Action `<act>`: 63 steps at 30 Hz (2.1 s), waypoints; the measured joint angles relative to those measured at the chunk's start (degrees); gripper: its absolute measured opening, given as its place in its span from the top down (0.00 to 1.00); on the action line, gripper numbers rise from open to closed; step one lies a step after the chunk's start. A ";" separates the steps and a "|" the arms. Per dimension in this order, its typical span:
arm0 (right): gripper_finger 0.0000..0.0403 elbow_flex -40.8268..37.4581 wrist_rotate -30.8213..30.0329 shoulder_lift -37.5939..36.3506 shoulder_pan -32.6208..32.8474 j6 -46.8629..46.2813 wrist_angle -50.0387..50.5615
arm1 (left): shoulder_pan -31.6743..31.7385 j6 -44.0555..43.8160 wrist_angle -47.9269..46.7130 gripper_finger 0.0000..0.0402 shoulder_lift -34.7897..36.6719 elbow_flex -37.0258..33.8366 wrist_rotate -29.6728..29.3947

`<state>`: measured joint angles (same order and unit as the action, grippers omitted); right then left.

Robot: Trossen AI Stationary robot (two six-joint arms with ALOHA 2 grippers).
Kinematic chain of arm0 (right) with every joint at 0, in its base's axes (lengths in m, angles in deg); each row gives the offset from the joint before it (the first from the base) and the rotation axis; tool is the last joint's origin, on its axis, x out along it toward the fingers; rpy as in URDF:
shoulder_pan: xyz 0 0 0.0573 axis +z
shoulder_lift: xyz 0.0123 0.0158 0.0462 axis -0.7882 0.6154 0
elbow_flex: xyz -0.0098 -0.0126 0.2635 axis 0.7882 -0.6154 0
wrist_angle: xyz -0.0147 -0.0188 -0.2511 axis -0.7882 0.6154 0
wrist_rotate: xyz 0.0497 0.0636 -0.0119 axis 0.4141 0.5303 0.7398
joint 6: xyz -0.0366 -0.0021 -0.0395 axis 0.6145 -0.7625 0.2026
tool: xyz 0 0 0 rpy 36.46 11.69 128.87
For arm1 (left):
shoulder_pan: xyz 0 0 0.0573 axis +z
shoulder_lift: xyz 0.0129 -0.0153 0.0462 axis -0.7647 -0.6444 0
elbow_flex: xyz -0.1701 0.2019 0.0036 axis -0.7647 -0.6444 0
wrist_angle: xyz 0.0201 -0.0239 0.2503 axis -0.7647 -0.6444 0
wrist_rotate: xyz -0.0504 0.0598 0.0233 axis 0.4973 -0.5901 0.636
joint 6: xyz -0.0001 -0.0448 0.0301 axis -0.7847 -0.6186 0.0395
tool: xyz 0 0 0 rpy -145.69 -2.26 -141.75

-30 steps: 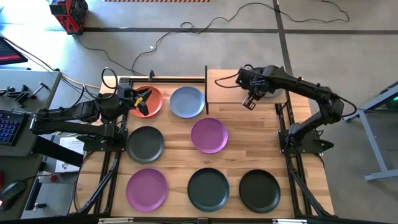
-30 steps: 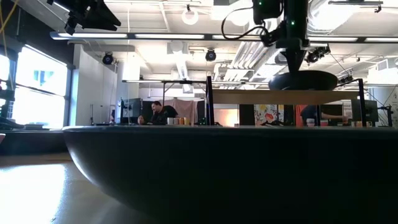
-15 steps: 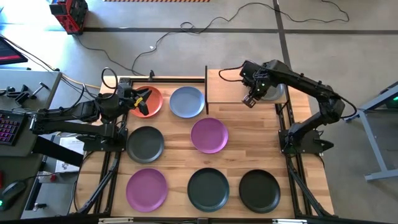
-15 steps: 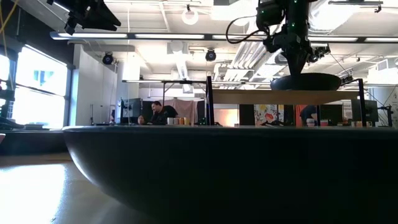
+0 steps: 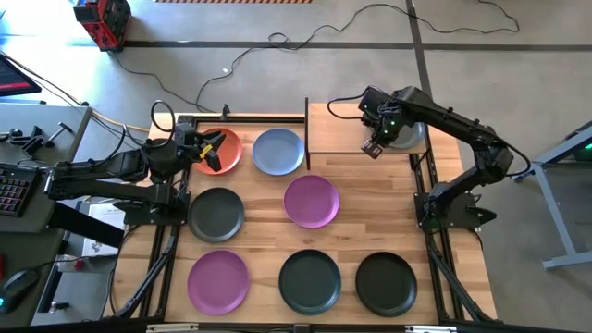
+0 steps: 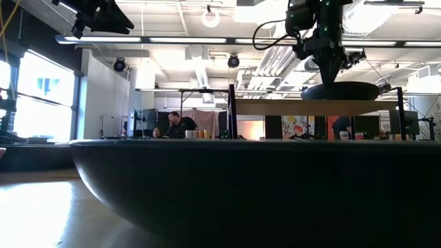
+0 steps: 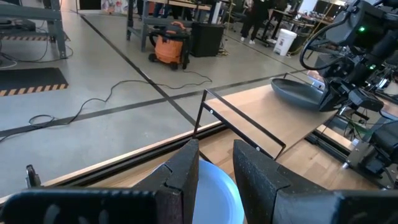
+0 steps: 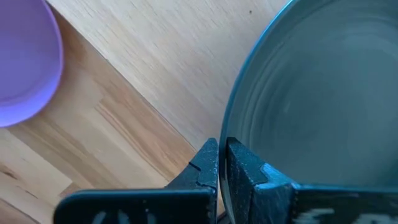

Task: Place and stack plates onto a shelf
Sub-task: Put the top right black plate on the shelf

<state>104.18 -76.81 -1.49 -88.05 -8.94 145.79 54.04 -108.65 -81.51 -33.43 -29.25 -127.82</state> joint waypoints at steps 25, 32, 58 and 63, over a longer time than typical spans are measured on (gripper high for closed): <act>1.00 -0.90 0.17 0.47 0.00 -0.84 -2.86 | 0.00 0.02 0.00 0.78 0.00 0.02 0.02; 1.00 -4.52 -2.05 0.44 0.07 -1.90 -3.71 | 0.00 0.06 0.00 0.78 -0.02 0.02 0.02; 1.00 -1.09 2.58 0.44 0.07 -1.52 -1.99 | -0.01 0.05 -0.04 0.78 0.00 0.02 -0.52; 1.00 -1.03 2.49 0.44 0.07 -0.45 -2.16 | -0.01 0.06 -0.04 0.78 0.00 0.02 -0.55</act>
<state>103.15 -74.32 -1.05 -87.98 -9.39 143.63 54.03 -108.59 -81.55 -33.43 -29.23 -128.36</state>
